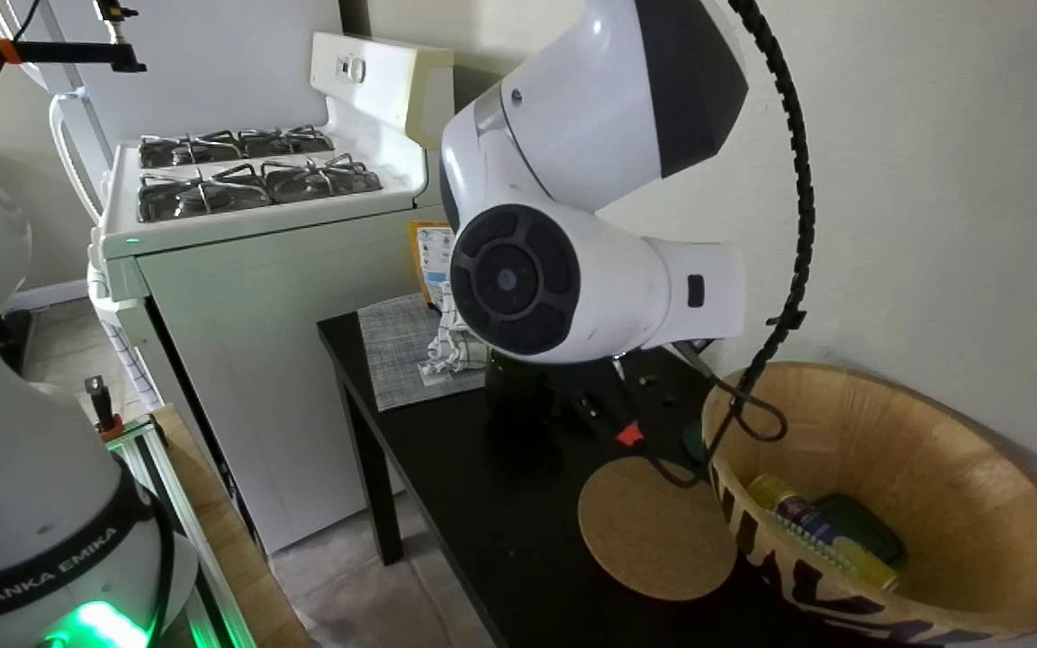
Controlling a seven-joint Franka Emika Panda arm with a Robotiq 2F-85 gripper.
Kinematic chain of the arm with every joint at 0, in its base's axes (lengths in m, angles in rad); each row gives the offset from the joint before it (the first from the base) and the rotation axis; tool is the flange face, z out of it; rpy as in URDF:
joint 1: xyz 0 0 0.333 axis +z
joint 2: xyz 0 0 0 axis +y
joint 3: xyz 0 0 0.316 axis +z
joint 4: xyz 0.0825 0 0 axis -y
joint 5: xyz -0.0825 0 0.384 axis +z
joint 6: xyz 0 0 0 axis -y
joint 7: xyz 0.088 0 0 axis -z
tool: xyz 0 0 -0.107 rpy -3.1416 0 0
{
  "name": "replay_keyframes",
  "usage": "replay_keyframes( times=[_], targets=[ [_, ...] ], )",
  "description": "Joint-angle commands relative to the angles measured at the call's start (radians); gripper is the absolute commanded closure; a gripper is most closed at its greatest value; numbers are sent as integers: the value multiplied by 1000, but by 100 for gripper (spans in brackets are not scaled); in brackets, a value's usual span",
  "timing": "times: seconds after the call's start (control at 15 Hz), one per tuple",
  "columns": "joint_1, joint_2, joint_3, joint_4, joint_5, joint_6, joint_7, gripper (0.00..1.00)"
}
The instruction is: Use the spoon to transfer a spoonful of contents from the can to the cup
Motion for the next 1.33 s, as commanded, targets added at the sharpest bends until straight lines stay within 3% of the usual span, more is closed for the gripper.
replay_keyframes(
  times=[0.0,0.13,0.2,0.33,0.4,1.27],
  targets=[
    [2,-43,-2,-92,190,-40,-60,98],
    [7,-65,6,-145,240,-65,-100,98],
    [2,-12,4,-75,173,-36,-48,93],
    [3,-24,9,-108,199,-52,-67,93],
    [3,-31,10,-115,202,-52,-68,98],
    [89,150,52,42,378,110,-86,98]
  ],
)
